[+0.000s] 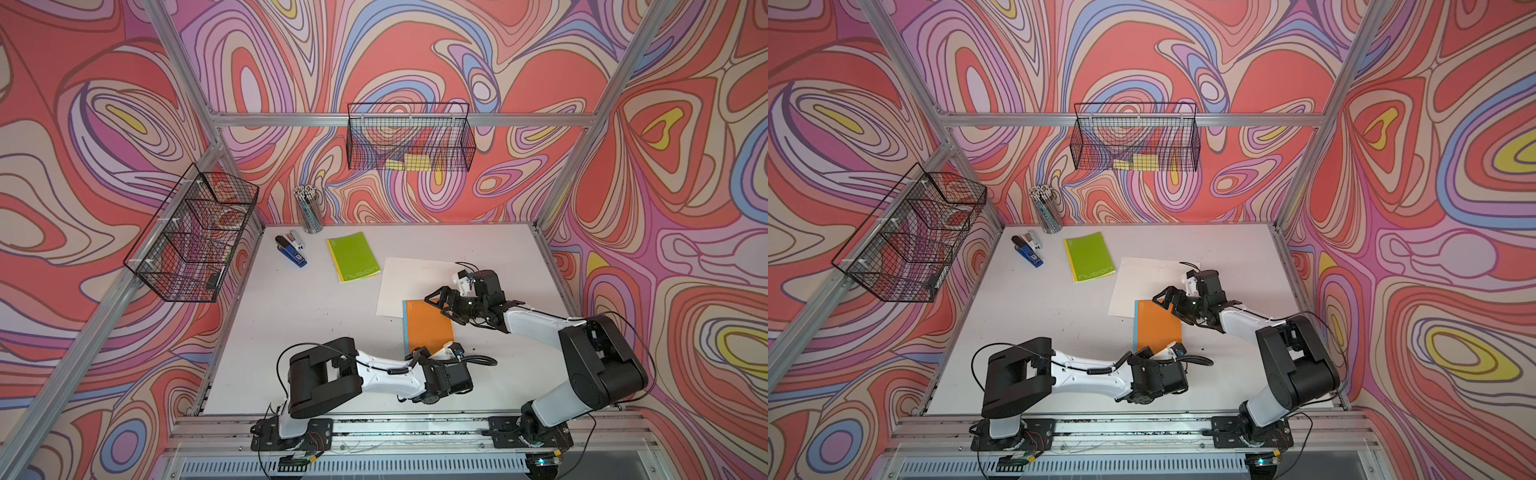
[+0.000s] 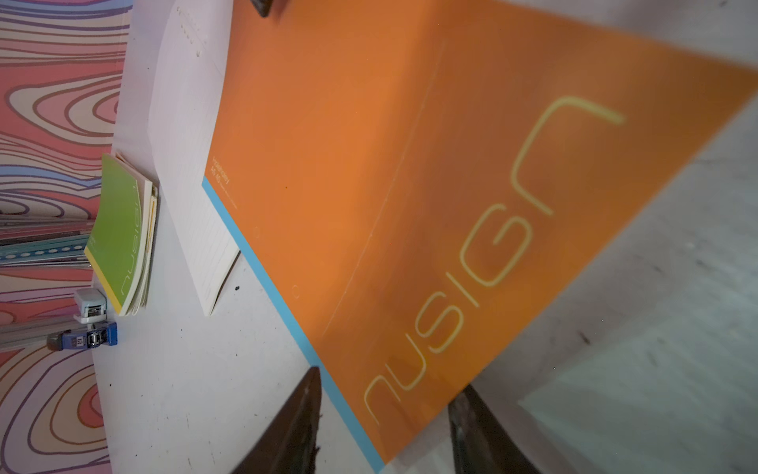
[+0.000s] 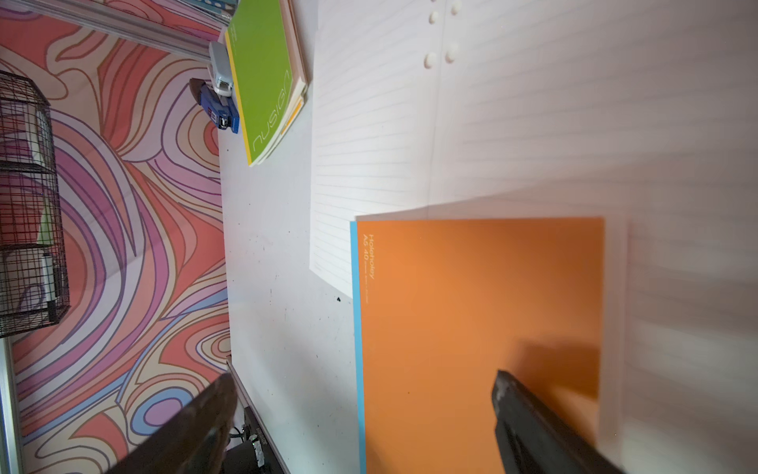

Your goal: Close the notebook

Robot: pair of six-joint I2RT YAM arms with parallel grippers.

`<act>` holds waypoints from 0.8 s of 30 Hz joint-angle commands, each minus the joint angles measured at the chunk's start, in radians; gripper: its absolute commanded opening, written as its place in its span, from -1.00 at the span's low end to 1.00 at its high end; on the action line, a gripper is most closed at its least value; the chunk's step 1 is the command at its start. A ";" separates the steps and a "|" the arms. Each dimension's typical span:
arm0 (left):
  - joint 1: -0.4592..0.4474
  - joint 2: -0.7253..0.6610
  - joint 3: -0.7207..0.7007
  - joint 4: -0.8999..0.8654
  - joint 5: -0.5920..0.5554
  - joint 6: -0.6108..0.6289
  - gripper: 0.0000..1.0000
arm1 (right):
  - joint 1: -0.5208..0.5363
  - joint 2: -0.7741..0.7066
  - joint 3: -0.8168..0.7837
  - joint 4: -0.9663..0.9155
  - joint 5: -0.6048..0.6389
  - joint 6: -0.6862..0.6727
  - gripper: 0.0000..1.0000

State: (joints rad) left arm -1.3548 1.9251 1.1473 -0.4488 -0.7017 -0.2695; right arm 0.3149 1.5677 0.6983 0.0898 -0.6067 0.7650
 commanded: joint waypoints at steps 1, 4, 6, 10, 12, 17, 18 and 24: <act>0.006 0.004 -0.002 -0.032 -0.059 -0.044 0.01 | 0.005 0.033 -0.048 0.020 -0.011 0.014 0.97; 0.009 0.011 0.005 -0.026 -0.060 -0.039 0.02 | 0.016 0.058 -0.056 0.054 -0.004 0.028 0.97; 0.011 0.007 0.003 -0.019 -0.061 -0.039 0.02 | 0.022 0.075 -0.056 0.057 0.002 0.028 0.97; 0.011 -0.024 -0.028 0.029 -0.027 -0.012 0.06 | 0.021 0.109 -0.061 0.068 0.009 0.027 0.97; 0.010 -0.051 -0.058 0.063 0.024 0.020 0.09 | 0.022 0.121 -0.061 0.070 0.013 0.028 0.97; 0.011 -0.161 -0.167 0.141 0.183 0.120 0.11 | 0.021 0.129 -0.065 0.067 0.029 0.026 0.97; 0.012 -0.189 -0.185 0.148 0.205 0.132 0.11 | 0.022 0.128 -0.065 0.067 0.029 0.026 0.97; 0.216 -0.441 -0.332 0.266 0.588 0.069 0.08 | 0.022 0.122 -0.068 0.064 0.028 0.022 0.97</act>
State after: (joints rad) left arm -1.2530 1.5688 0.8574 -0.2718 -0.3580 -0.1684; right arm 0.3298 1.6497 0.6601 0.2337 -0.6437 0.7944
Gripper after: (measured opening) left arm 0.546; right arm 0.983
